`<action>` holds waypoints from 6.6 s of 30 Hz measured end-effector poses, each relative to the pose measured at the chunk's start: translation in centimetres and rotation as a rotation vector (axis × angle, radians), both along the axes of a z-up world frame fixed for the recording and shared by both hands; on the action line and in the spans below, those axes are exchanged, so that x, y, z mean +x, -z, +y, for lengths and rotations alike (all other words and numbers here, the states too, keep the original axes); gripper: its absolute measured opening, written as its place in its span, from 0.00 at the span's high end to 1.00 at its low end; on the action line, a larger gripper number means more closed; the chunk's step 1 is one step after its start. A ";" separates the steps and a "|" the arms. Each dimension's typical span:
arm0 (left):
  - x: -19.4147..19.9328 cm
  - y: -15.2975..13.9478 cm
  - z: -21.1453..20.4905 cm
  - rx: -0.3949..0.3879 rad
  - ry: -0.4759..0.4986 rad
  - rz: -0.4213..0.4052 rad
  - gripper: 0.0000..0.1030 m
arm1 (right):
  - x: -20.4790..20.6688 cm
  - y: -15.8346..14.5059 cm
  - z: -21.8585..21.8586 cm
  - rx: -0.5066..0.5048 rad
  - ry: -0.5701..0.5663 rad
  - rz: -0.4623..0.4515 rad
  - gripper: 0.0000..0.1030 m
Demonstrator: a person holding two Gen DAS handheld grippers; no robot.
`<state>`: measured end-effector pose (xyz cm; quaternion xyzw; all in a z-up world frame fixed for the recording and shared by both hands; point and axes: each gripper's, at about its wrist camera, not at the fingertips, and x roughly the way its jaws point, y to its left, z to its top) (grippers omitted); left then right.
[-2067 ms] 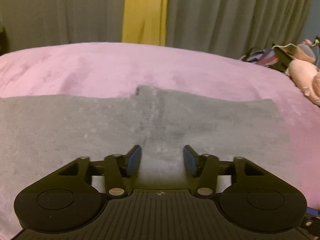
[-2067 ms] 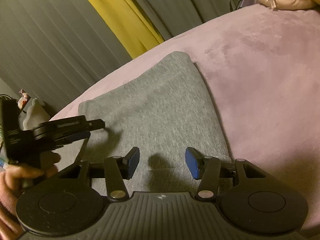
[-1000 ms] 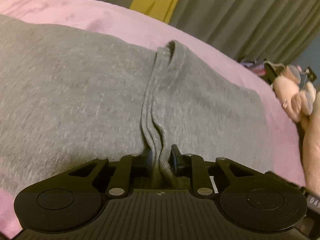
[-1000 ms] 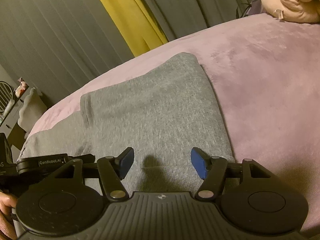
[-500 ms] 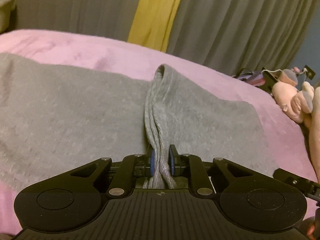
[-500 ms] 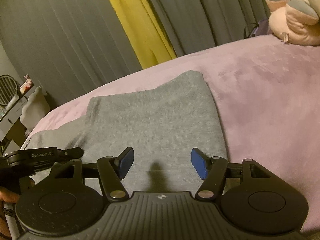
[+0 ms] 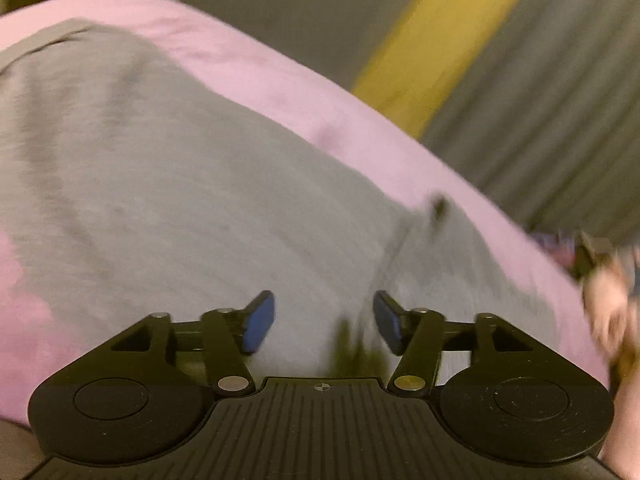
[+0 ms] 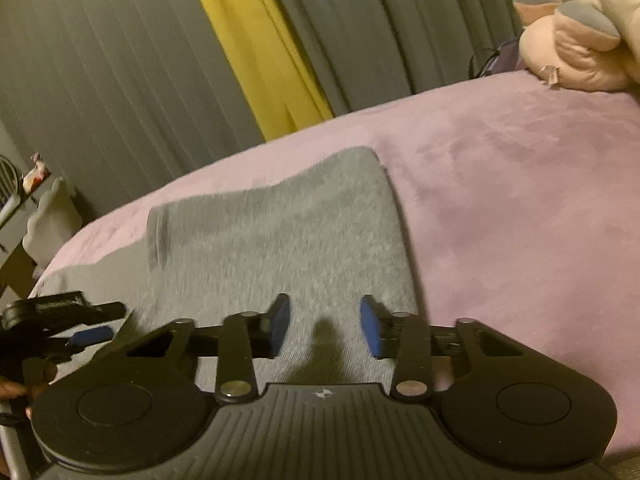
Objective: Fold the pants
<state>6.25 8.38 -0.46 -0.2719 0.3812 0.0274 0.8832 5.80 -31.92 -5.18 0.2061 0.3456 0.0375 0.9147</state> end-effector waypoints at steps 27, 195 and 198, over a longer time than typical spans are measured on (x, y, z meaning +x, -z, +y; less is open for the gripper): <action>-2.6 4.5 23.4 -0.419 -0.473 -0.072 0.43 | 1.7 0.9 1.7 -0.046 -0.057 0.096 0.58; -8.6 0.2 -6.5 0.322 0.138 0.004 0.26 | 6.0 -13.2 5.5 0.450 -0.209 -0.055 0.64; -8.7 -0.1 -5.8 0.354 0.080 0.000 0.25 | 5.7 -13.2 5.2 0.450 -0.210 -0.063 0.64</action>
